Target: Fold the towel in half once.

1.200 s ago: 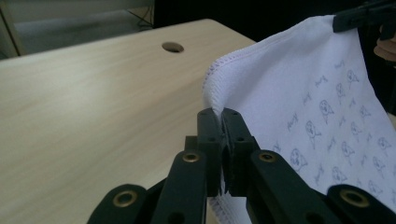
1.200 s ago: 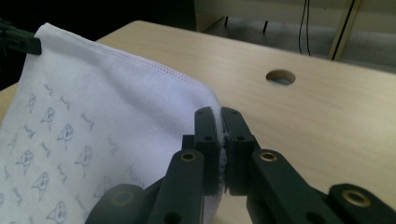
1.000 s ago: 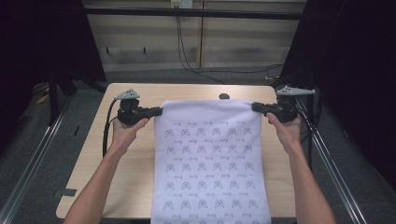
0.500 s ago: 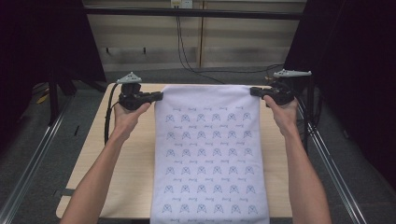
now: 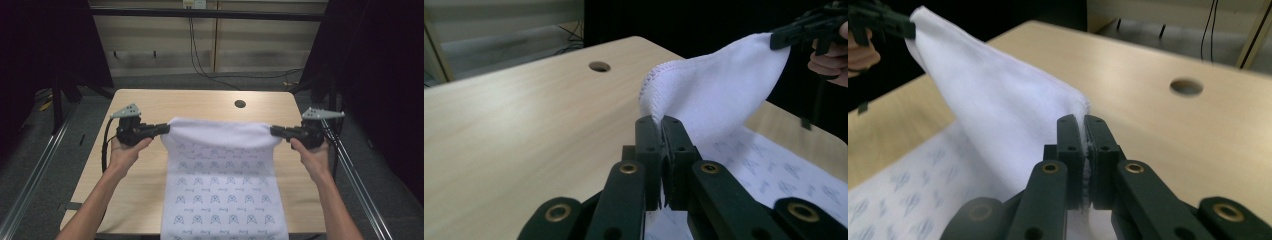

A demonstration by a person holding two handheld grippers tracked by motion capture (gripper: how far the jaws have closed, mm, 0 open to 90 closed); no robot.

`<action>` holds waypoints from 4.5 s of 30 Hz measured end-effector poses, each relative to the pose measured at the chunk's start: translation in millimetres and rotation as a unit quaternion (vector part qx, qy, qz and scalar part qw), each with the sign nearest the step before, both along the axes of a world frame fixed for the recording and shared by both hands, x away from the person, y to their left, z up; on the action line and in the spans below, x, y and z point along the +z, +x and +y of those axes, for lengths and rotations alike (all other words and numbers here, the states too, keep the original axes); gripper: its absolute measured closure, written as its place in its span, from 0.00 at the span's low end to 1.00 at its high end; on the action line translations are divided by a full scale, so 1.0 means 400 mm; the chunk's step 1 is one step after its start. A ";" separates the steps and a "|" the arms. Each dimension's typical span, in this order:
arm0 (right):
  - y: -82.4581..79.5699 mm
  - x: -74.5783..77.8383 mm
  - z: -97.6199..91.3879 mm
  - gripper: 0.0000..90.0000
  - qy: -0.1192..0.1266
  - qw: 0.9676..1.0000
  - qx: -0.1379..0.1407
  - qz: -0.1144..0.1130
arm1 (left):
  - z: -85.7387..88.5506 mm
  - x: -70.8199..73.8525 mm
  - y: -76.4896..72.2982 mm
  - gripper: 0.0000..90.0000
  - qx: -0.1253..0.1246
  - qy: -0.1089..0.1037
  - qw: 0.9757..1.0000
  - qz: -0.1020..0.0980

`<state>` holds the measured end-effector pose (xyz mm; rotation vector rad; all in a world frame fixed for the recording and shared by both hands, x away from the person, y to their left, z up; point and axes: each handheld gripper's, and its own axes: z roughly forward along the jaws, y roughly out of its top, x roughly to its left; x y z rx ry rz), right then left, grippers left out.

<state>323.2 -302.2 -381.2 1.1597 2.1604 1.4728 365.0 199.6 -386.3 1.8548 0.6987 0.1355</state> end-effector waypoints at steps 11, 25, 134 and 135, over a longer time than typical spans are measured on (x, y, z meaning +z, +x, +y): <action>-0.261 -0.073 0.000 0.96 -0.030 0.998 0.040 0.039 | 0.008 -0.113 -0.220 0.98 -0.062 0.008 0.996 0.062; -0.362 -0.250 0.039 0.96 -0.100 0.980 0.048 0.163 | -0.031 -0.264 -0.292 0.97 -0.090 0.134 0.976 0.146; -0.100 0.115 0.030 0.96 0.011 0.998 0.034 -0.053 | 0.080 0.057 -0.141 0.97 0.003 -0.039 0.999 -0.026; -0.120 0.096 0.030 0.96 0.005 0.998 0.038 -0.050 | 0.081 0.039 -0.148 0.97 0.000 -0.035 0.999 -0.022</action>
